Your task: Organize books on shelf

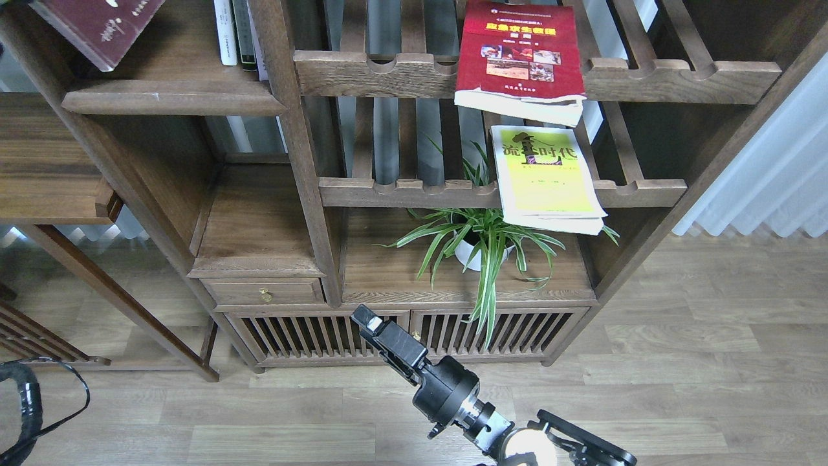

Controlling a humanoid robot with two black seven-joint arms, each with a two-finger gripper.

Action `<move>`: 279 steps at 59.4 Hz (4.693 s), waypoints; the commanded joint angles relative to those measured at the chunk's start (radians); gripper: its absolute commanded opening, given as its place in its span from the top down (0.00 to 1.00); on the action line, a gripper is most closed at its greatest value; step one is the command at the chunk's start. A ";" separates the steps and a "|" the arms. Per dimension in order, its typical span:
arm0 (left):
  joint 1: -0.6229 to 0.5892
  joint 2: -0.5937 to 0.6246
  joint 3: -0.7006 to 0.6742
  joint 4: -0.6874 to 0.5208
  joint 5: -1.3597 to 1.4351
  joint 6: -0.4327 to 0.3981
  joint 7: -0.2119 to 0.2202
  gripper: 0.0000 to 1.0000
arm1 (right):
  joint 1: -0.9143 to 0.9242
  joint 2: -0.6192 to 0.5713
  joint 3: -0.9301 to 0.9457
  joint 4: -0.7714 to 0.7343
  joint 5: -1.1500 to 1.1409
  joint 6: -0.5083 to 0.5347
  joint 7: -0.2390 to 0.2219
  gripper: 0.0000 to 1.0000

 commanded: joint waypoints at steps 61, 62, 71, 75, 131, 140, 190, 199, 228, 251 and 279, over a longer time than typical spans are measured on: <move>-0.079 0.015 0.243 0.148 0.129 0.319 -0.347 1.00 | 0.007 0.000 -0.034 0.006 0.004 0.000 0.000 0.07; -0.079 0.015 0.244 0.151 0.129 0.319 -0.348 1.00 | 0.007 0.000 -0.034 0.006 0.004 0.000 0.000 0.07; -0.111 0.015 0.276 0.197 0.129 0.320 -0.356 1.00 | 0.007 0.000 -0.034 0.007 0.004 0.000 0.002 0.07; -0.130 0.013 0.307 0.234 0.129 0.326 -0.394 1.00 | 0.007 0.000 -0.034 0.007 0.004 0.000 0.002 0.07; -0.180 -0.001 0.399 0.406 0.113 0.335 -0.477 0.99 | 0.015 0.000 -0.034 0.006 0.009 0.000 0.002 0.07; -0.188 -0.022 0.425 0.413 0.103 0.418 -0.457 1.00 | 0.010 0.000 -0.034 0.009 0.009 0.000 0.002 0.07; -0.231 -0.025 0.534 0.453 0.047 0.443 -0.417 0.96 | 0.005 0.000 -0.034 0.010 0.009 0.000 0.002 0.06; -0.236 -0.028 0.536 0.453 0.046 0.443 -0.414 0.95 | 0.005 0.000 -0.036 0.010 0.009 0.000 0.002 0.06; -0.275 -0.031 0.551 0.476 0.044 0.446 -0.385 0.68 | 0.004 0.000 -0.036 0.010 0.009 0.000 0.002 0.06; -0.297 -0.045 0.559 0.475 0.043 0.446 -0.385 0.65 | 0.004 0.000 -0.036 0.010 0.007 0.000 0.002 0.05; -0.377 -0.048 0.556 0.470 0.043 0.450 -0.386 0.64 | 0.010 0.000 -0.031 0.001 0.007 0.000 0.002 0.04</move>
